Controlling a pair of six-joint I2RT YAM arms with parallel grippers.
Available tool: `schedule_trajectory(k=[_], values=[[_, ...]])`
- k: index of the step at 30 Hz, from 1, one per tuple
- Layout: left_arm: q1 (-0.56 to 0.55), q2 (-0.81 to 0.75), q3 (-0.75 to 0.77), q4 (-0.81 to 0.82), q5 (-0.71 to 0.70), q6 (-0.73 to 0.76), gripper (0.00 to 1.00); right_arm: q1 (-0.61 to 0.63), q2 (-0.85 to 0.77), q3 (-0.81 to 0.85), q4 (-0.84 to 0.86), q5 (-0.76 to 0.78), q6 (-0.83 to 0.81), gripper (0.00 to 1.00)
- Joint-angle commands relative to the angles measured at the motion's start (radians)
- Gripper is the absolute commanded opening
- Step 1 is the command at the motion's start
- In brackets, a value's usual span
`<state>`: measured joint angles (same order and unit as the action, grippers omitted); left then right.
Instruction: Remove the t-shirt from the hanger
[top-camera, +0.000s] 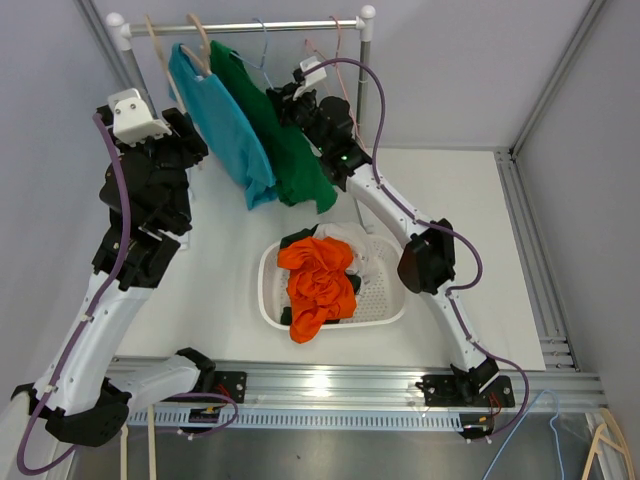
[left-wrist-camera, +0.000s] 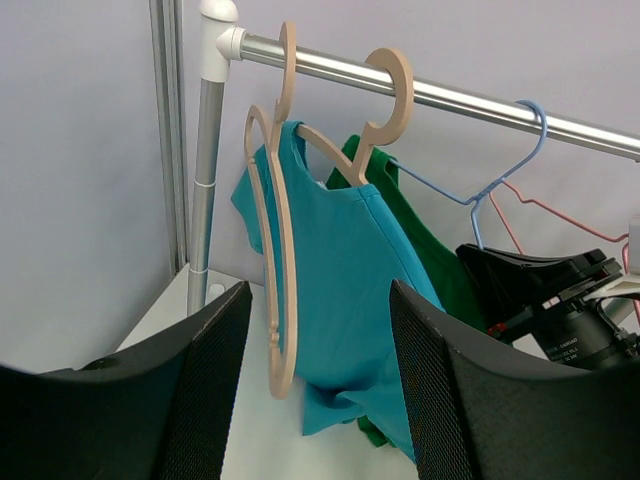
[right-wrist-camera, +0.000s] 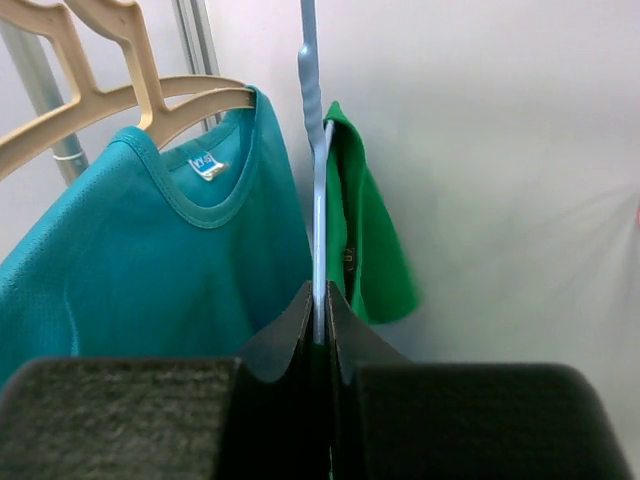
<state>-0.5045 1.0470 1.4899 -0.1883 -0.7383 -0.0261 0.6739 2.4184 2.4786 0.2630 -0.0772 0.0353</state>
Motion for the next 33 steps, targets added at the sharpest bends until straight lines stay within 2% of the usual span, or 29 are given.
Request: schedule_trajectory(k=[1, 2, 17, 21, 29, 33], values=[[0.001, -0.007, -0.005, 0.029, -0.009, 0.000, 0.62, 0.010, -0.047, -0.018, 0.036, 0.027, -0.029, 0.08], [0.001, -0.007, -0.005, 0.029, -0.009, 0.002, 0.62, 0.009, -0.050, -0.017, 0.033, 0.025, -0.031, 0.00], [0.001, 0.018, 0.004, 0.024, 0.013, 0.006, 0.61, 0.015, -0.157, -0.032, 0.057, 0.070, -0.120, 0.00], [0.000, 0.022, 0.007, 0.030, 0.027, 0.003, 0.62, 0.015, -0.179, 0.014, 0.050, 0.076, -0.149, 0.00], [-0.002, 0.031, 0.015, 0.062, 0.082, 0.012, 0.61, 0.026, -0.234, 0.029, 0.051, 0.151, -0.207, 0.00], [-0.017, 0.051, 0.046, 0.052, 0.142, 0.017, 0.61, 0.084, -0.307, -0.073, 0.105, 0.270, -0.348, 0.00]])
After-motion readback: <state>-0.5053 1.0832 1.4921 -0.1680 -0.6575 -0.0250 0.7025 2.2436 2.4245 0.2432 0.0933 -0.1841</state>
